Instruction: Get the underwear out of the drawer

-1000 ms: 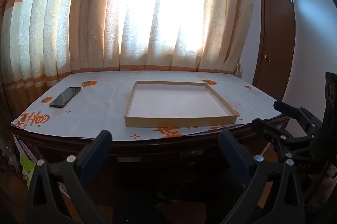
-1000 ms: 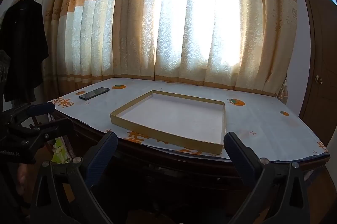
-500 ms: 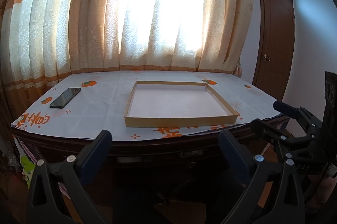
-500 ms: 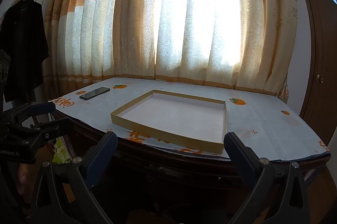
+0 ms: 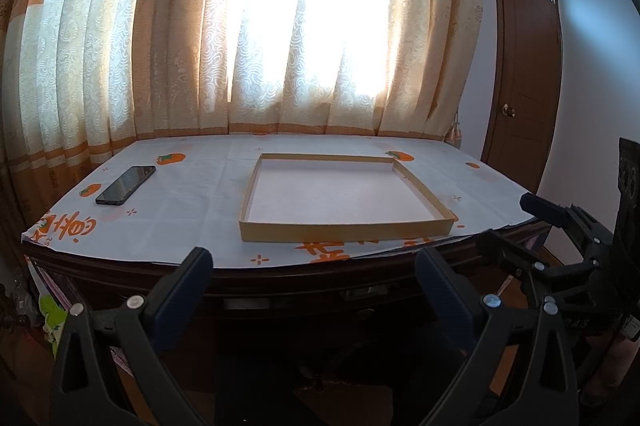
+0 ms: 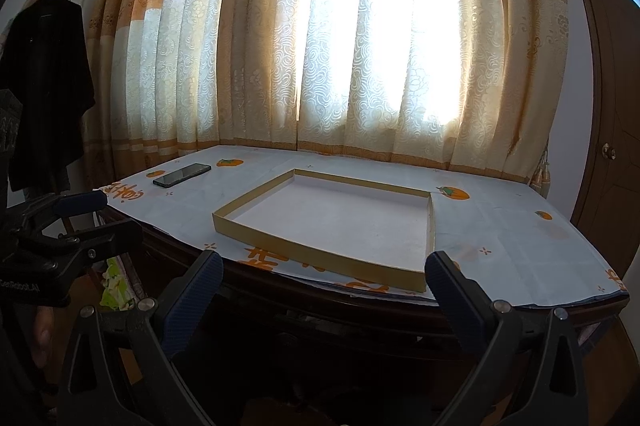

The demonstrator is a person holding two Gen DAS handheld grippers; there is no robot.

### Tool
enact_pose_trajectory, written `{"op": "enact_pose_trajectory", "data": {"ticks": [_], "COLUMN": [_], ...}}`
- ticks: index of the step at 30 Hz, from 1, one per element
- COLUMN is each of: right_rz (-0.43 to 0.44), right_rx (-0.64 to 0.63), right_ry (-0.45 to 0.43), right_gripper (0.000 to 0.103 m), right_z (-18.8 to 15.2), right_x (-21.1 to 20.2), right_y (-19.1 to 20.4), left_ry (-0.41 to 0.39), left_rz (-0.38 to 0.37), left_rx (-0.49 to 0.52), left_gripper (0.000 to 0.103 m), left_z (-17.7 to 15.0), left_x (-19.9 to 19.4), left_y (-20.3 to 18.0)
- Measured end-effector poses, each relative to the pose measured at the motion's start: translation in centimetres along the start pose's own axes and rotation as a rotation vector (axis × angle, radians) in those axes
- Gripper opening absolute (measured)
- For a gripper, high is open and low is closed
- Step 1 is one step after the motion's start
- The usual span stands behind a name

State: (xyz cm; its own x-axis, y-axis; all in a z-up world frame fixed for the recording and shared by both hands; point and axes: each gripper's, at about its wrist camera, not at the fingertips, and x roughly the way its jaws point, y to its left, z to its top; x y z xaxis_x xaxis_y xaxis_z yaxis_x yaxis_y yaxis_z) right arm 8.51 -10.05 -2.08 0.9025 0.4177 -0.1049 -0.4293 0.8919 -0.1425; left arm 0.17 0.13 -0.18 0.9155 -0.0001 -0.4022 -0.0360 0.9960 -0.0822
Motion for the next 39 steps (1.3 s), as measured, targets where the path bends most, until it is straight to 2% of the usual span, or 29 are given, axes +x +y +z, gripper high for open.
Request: {"op": "enact_pose_trajectory", "data": {"ticks": [39], "right_rz": [-0.007], "right_rx": [-0.003], "right_ry": [-0.008], "right_gripper": [0.102], "right_z": [-0.36], "right_x": [0.14], "right_y": [-0.29], "left_ry": [0.01], "left_rz": [-0.001], "left_rx": [0.005], "left_gripper": [0.103], "left_z": [-0.5], "left_x": [0.14], "left_y": [0.08]}}
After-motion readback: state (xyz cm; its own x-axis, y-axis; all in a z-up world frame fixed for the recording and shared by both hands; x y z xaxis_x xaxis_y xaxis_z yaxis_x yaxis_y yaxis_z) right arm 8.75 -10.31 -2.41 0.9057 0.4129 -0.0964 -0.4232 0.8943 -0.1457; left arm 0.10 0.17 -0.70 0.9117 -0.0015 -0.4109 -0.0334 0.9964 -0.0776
